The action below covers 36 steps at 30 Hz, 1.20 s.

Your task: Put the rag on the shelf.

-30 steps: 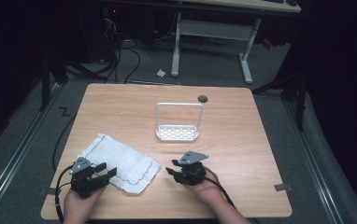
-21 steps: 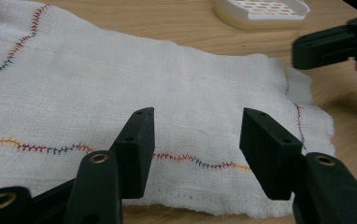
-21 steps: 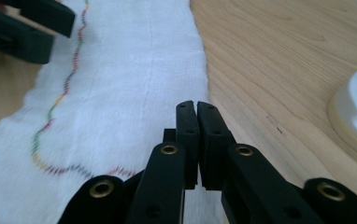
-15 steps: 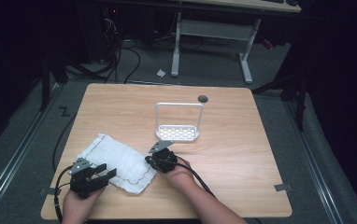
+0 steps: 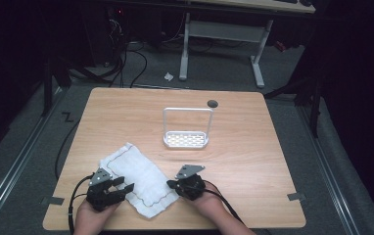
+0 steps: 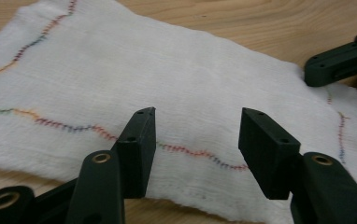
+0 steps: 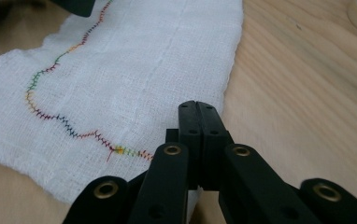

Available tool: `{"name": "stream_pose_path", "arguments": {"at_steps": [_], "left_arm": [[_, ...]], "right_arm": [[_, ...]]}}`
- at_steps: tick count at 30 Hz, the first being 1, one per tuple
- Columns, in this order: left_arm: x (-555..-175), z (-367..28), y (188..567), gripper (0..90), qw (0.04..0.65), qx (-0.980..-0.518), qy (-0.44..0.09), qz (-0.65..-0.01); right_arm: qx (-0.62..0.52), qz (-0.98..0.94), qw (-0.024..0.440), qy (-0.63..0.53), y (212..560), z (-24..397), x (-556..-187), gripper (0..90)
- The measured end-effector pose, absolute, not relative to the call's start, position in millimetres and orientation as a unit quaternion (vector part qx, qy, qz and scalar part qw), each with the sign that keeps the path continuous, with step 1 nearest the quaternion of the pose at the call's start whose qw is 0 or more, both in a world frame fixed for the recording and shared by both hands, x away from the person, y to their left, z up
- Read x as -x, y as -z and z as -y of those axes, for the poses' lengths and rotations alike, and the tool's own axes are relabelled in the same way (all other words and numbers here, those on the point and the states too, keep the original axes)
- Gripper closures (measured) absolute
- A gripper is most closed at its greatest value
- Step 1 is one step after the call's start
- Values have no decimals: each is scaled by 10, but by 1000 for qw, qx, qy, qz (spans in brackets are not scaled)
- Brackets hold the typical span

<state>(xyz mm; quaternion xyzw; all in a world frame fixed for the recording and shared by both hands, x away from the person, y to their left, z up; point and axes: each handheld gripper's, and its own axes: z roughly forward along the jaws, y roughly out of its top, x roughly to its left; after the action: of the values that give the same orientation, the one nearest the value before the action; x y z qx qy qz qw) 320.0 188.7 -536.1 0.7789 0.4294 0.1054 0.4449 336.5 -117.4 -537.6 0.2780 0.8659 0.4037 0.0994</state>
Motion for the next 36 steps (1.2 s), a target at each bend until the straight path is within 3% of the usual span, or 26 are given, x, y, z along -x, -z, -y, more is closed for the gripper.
{"name": "stream_pose_path", "arguments": {"at_steps": [6, 11, 15, 21, 22, 23, 28, 29, 36], "left_arm": [[-3190, -1856, 5366, 464, 445, -781, -102, -426], [-3193, -1860, 5360, 462, 447, -779, -101, -428], [-3200, -1860, 5357, 461, 452, -776, -97, -430], [-3150, -1838, 5324, 461, 479, -758, -69, -437], [-3138, -1813, 5323, 473, 479, -761, -64, -434], [-3123, -1775, 5328, 542, 474, -768, -55, -426], [-3074, -1623, 5368, 628, 441, -796, -57, -410], [-3076, -1616, 5372, 698, 437, -798, -62, -411], [-3188, -1549, 5395, 782, 436, -796, -64, -414]], "right_arm": [[-289, -864, 108, -398, 5369, 1555, -3027, 900], [-293, -862, 113, -398, 5373, 1637, -2924, 899], [-294, -856, 111, -410, 5325, 1622, -2950, 856], [-285, -852, 127, -420, 5174, 1378, -3296, 862], [-284, -854, 129, -416, 5168, 1307, -3383, 863], [-287, -858, 130, -407, 5174, 1128, -3580, 864], [-287, -868, 121, -387, 5223, 869, -3819, 864], [-288, -874, 123, -372, 5266, 790, -3883, 870], [-304, -862, 106, -391, 5349, 941, -3864, 889]]}}
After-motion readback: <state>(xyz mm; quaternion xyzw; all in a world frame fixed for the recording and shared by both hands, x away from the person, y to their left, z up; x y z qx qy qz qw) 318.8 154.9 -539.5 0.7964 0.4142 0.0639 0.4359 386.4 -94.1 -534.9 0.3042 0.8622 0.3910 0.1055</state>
